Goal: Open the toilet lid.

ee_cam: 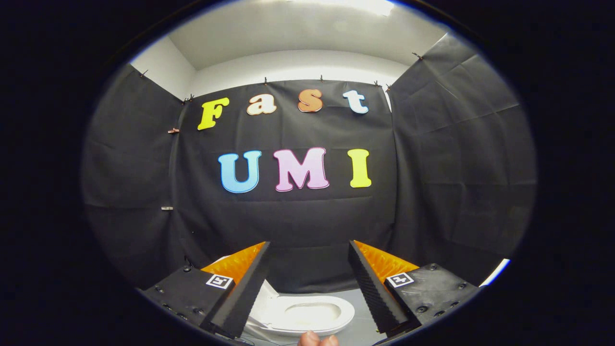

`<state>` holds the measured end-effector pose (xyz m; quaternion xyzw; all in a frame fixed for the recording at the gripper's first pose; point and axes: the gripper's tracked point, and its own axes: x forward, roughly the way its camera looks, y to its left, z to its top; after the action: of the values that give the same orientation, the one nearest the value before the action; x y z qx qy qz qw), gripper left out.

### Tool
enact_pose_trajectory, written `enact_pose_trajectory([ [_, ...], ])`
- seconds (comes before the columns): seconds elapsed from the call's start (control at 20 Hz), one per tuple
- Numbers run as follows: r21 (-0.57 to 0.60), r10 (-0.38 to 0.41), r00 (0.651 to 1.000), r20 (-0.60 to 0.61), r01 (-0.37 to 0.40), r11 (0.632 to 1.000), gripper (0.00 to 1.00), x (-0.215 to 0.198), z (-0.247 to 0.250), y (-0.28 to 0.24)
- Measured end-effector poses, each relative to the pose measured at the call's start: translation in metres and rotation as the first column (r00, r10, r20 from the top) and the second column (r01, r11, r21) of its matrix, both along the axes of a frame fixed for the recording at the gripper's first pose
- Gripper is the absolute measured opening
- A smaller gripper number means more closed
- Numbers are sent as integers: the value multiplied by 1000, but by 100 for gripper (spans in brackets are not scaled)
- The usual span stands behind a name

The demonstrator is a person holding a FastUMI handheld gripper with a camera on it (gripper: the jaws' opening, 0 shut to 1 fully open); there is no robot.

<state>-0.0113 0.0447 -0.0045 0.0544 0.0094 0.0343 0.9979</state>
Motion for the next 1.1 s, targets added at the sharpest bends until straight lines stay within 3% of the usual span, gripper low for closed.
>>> enact_pose_trajectory([
  [1.1,-18,-4,1000,-10,4,1000,100,2,-4,6],
])
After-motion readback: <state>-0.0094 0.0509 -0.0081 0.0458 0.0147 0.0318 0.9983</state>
